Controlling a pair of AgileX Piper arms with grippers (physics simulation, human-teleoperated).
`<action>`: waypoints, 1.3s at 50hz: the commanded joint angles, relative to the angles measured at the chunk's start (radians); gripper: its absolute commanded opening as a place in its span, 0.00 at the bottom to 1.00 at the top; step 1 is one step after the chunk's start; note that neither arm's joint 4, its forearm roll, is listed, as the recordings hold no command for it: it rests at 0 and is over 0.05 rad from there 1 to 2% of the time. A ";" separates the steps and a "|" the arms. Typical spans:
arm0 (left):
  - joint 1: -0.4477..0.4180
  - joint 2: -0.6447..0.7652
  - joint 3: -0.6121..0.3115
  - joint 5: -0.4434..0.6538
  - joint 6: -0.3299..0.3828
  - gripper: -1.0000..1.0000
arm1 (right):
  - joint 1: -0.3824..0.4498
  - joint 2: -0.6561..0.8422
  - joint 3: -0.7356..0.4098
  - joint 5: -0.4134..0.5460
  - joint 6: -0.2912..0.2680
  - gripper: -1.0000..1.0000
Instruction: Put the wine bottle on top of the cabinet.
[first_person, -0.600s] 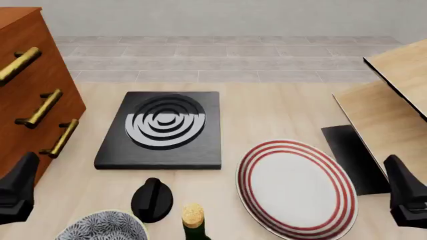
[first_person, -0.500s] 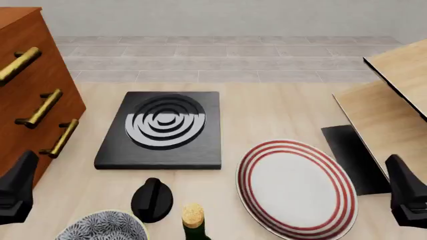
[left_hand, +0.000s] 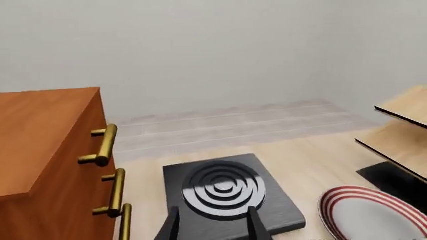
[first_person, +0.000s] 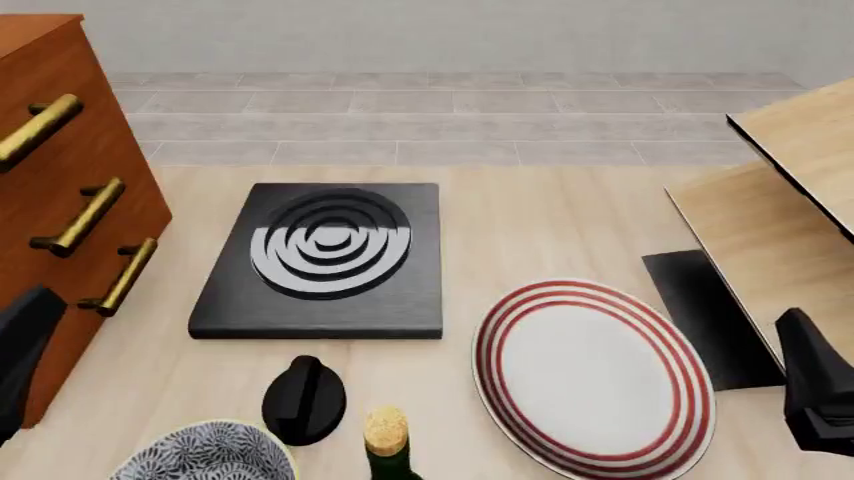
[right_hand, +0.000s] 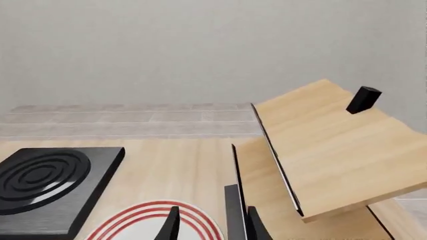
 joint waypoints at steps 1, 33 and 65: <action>-0.085 0.006 -0.118 0.104 0.007 1.00 | -0.003 0.005 0.010 -0.015 0.002 1.00; -0.439 0.176 -0.149 0.089 0.131 1.00 | -0.004 0.028 0.007 -0.033 0.004 1.00; -0.726 0.445 -0.246 0.021 0.133 1.00 | -0.005 0.001 0.003 -0.004 0.003 1.00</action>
